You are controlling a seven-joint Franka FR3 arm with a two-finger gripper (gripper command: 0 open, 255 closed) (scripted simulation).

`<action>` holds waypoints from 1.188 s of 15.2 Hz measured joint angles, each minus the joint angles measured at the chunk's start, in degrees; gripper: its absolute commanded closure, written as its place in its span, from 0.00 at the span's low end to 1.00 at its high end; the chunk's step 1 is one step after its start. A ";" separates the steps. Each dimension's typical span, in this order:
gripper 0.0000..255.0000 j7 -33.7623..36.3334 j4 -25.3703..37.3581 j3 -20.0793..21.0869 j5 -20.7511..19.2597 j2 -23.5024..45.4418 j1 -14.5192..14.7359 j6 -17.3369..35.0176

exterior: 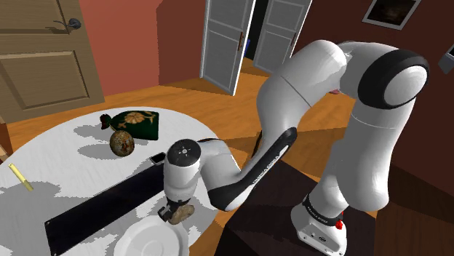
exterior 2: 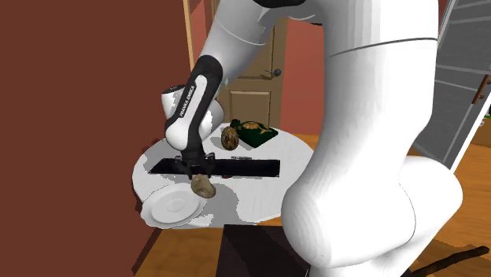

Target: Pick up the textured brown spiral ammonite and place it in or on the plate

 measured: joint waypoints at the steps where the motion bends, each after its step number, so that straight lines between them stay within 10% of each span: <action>1: 1.00 1.15 1.28 0.31 -0.13 0.78 0.98 -0.88; 9: 1.00 8.46 14.40 2.43 -0.53 8.00 9.05 -9.51; 18: 1.00 12.17 16.25 0.27 -4.31 13.70 11.47 -6.57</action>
